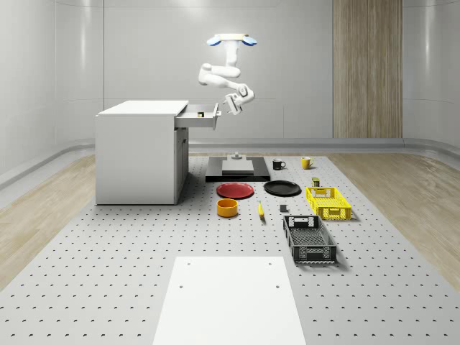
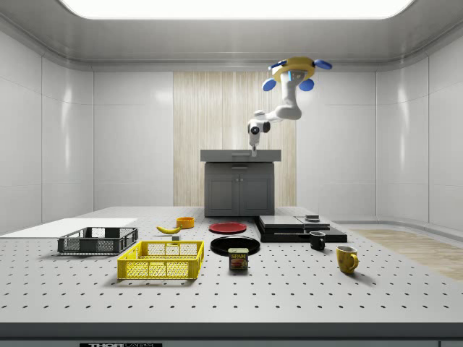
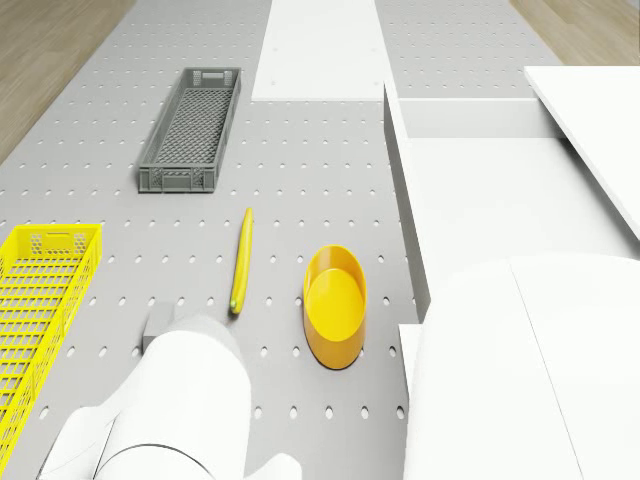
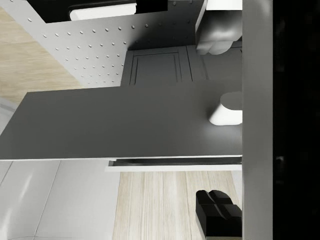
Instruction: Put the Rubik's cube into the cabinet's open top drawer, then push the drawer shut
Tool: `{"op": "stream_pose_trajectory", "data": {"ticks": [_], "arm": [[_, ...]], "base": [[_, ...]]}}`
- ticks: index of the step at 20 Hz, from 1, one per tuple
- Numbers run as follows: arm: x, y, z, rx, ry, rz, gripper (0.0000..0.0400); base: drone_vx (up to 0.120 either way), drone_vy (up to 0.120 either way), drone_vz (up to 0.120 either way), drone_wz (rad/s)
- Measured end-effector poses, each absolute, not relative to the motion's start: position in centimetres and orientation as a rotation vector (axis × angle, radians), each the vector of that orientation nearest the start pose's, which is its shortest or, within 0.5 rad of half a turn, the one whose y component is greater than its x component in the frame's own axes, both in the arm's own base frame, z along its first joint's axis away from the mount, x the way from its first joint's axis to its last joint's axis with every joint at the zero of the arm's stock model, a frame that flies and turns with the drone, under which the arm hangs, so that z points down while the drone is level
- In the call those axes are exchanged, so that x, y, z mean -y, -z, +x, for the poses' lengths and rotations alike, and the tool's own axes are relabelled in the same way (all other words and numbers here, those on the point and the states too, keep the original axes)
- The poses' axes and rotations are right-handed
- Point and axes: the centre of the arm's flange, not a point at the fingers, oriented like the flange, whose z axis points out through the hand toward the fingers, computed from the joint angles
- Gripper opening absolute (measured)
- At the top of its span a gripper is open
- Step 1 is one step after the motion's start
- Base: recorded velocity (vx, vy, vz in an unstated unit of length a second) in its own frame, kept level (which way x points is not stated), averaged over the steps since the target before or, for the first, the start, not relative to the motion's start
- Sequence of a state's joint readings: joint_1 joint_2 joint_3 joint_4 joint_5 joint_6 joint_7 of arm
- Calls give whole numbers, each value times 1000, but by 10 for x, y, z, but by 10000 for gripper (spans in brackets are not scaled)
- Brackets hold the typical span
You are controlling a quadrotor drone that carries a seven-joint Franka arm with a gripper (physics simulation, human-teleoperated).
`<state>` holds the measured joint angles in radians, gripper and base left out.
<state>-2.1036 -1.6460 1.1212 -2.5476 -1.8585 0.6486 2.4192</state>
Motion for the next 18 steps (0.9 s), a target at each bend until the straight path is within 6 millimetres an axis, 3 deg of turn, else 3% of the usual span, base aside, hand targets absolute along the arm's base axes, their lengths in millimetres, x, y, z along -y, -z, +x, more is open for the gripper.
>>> {"op": "stream_pose_trajectory", "data": {"ticks": [8, 12, 18], "arm": [[79, -631, 306, -574, -645, -1411, 400], [83, -635, 306, -593, -629, -1448, 400], [85, -638, 306, -605, -618, -1470, 400]], "base": [[0, -95, 0, 0], [0, 0, 0, 0], [0, 0, -120, 0]]}}
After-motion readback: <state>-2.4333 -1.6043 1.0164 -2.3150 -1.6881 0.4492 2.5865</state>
